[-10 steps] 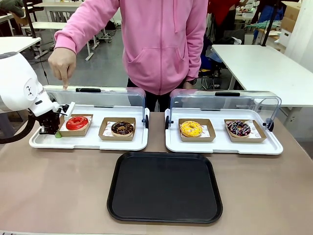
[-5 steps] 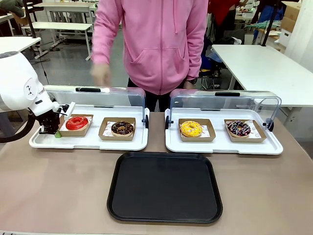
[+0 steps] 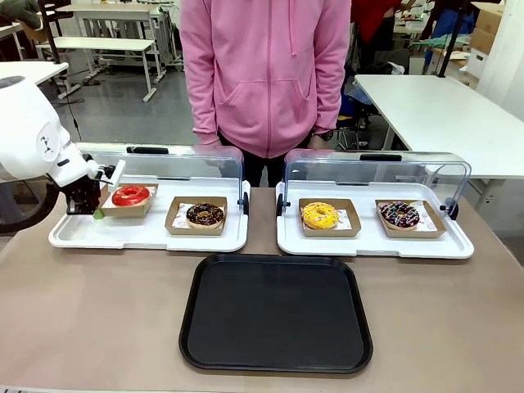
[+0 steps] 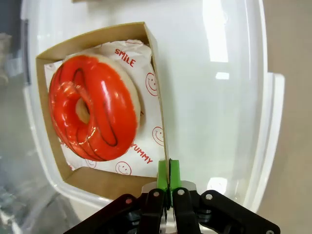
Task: Move the first donut from the left to the tray.
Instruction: Pick up the Paper togo box containing the Donut indicated by the person and place it on the Handle tray.
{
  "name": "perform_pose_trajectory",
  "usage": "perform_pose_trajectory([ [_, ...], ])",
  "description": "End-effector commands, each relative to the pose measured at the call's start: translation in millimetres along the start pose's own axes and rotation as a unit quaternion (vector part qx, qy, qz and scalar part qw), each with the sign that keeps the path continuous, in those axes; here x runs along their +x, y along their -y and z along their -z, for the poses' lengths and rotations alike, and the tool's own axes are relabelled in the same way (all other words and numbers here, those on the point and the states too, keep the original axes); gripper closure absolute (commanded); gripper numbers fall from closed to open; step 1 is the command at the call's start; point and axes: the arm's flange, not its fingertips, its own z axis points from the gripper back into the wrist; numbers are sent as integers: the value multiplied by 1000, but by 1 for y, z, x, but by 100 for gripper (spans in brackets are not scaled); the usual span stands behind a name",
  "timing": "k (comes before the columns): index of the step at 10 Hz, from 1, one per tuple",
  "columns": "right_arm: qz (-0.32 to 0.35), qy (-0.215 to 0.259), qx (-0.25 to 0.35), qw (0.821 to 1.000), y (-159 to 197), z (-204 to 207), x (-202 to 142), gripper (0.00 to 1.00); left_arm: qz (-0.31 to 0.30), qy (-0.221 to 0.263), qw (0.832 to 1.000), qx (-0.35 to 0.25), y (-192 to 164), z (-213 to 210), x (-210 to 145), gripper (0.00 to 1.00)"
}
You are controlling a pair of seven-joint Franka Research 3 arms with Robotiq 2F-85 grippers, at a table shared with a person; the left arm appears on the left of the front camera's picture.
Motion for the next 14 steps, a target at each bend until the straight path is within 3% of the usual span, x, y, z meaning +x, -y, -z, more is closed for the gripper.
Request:
perform_pose_trajectory([
  [1,-6,14,0,1000,0,1,2,0,-11,9,999,32,18,-26,14,98],
  [4,-6,14,0,1000,0,1,2,0,-14,10,999,33,31,-54,45,98],
  [6,-6,14,0,1000,0,1,2,0,-12,16,1000,12,47,-63,84,98],
  [11,-6,14,0,1000,0,1,2,0,9,-9,1000,15,124,-81,187,98],
  [14,-6,14,0,1000,0,1,2,0,16,17,999,25,164,-93,206,98],
])
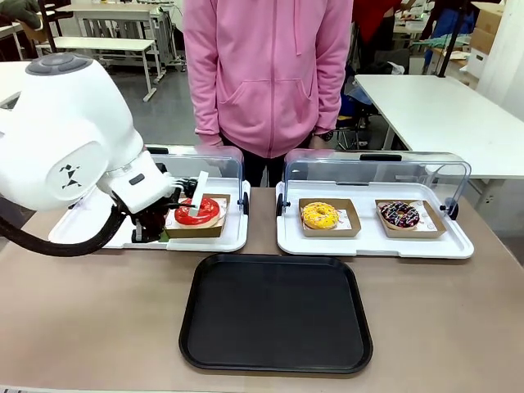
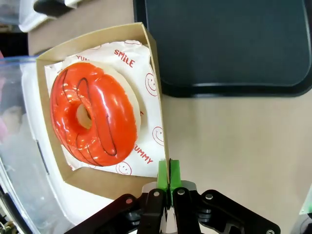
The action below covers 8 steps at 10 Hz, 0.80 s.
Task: Move the first donut from the left to the tray.
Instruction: Pick up the Paper togo box containing the Donut indicated by the person and place it on the Handle tray.
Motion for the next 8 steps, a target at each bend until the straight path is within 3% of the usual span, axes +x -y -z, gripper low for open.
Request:
perform_pose_trajectory([
  [1,-6,15,0,1000,0,1,2,0,-2,-6,1000,-5,-3,7,-11,98],
  [5,-6,15,0,1000,0,1,2,0,-5,-1,1000,-7,-2,5,-7,98],
  [6,-6,15,0,1000,0,1,2,0,1,26,1000,3,12,9,18,98],
  [8,-6,15,0,1000,0,1,2,0,0,17,1000,24,39,4,70,98],
])
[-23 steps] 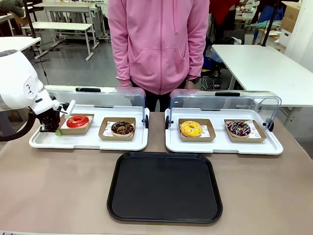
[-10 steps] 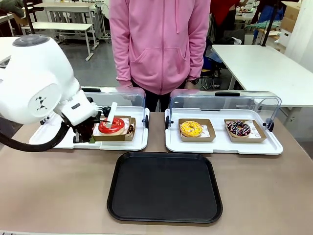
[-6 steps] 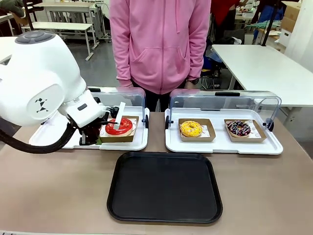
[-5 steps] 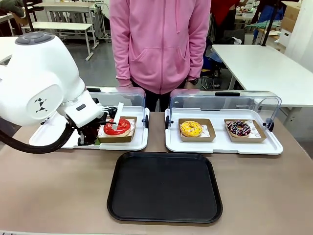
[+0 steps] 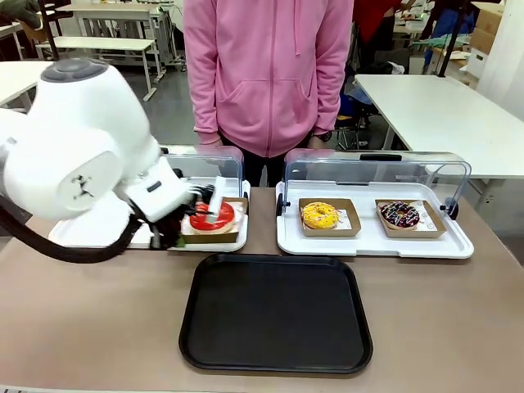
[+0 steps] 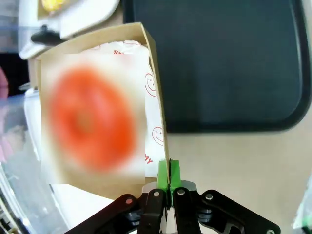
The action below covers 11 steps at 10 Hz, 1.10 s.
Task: Move the first donut from the left to the tray.
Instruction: Pick up the Paper togo box containing the Donut indicated by the person and place it on the Handle tray.
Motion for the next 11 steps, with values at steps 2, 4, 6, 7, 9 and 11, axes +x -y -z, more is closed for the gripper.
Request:
perform_pose_trajectory([
  [2,-6,15,0,1000,1,1,2,0,-13,-8,1000,9,37,8,67,98],
  [4,-6,15,0,1000,1,1,2,0,-27,-7,1000,-2,55,21,106,98],
  [6,-6,15,0,1000,1,1,2,0,-30,-14,999,0,67,37,126,98],
  [7,-6,15,0,1000,1,1,2,0,-22,-20,1000,-4,73,46,131,98],
  [9,-6,15,0,1000,1,1,2,0,-9,-36,999,-9,78,62,136,98],
  [11,-6,15,0,1000,1,1,2,0,-2,-48,999,-16,83,77,139,98],
])
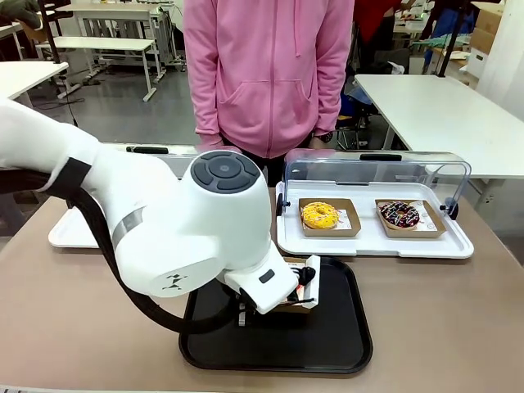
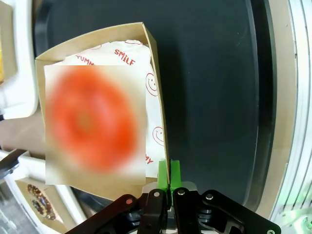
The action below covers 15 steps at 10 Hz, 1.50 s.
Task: Move the first donut from the left to the tray.
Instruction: Pick up the Paper togo box containing the Donut indicated by the person and place it on the Handle tray.
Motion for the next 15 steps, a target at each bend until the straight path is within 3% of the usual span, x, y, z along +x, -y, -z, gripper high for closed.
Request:
perform_pose_trajectory([
  [1,-6,15,0,1000,1,1,2,0,-7,-12,1000,14,1,12,10,98],
  [8,-6,15,0,1000,1,1,2,0,-20,-2,1000,-22,-1,32,7,98],
  [9,-6,15,0,1000,1,1,2,0,-32,3,999,-25,-1,29,6,58],
  [10,-6,15,0,1000,1,1,2,0,-43,9,999,-26,-3,25,3,41],
  [11,-6,15,0,1000,1,1,2,0,-43,8,999,-25,-4,22,2,1],
  [14,-6,15,0,1000,1,1,2,0,-59,11,998,-27,-3,-4,-3,0],
  [15,-6,15,0,1000,1,1,2,0,-60,14,998,-28,-4,-14,-4,8],
])
